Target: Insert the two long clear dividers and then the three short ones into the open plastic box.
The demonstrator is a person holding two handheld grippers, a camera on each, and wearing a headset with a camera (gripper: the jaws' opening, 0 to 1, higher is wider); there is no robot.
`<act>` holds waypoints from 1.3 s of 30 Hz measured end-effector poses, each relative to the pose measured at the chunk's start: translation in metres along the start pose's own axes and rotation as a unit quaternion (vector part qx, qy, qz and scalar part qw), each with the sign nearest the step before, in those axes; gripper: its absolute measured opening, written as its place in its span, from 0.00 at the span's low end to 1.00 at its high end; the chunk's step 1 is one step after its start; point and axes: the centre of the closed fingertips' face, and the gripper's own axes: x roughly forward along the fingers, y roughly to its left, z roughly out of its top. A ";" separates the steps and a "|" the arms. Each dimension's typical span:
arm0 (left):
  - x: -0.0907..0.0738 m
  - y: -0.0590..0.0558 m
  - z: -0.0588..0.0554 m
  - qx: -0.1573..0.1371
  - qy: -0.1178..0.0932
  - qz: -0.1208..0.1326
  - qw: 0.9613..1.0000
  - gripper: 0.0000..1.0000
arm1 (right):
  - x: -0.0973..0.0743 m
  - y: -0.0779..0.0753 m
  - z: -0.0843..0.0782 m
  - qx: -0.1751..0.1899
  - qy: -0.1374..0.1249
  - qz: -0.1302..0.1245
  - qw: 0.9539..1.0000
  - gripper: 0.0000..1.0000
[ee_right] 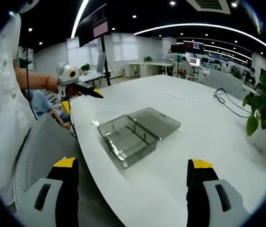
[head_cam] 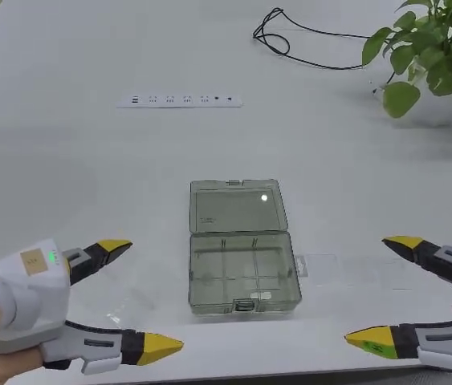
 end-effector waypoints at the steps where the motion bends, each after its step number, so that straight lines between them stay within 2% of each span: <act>1: 0.000 0.001 0.000 -0.001 0.000 0.000 1.000 0.97 | 0.001 0.000 0.000 -0.001 0.000 0.000 1.000 0.96; 17: -0.002 0.013 -0.004 -0.007 0.008 0.009 1.000 0.96 | 0.005 -0.004 0.002 0.000 0.001 0.004 1.000 0.95; 23: -0.007 0.030 -0.012 -0.017 0.020 0.029 0.999 0.92 | 0.006 -0.004 0.001 0.004 0.000 0.004 1.000 0.95; 25: -0.010 0.038 -0.017 -0.026 0.028 0.039 0.999 0.88 | 0.007 -0.003 0.001 0.004 0.000 0.005 1.000 0.94; 28: -0.014 0.052 -0.021 -0.042 0.029 0.055 0.997 0.86 | 0.007 -0.002 0.001 0.007 -0.001 0.005 1.000 0.94; 35: -0.024 0.075 -0.042 -0.056 0.072 0.083 0.992 0.80 | 0.007 -0.002 0.000 0.010 -0.002 0.003 1.000 0.93; 39: -0.028 0.086 -0.055 -0.067 0.104 0.101 0.987 0.73 | 0.007 -0.002 -0.001 0.012 -0.002 0.004 1.000 0.93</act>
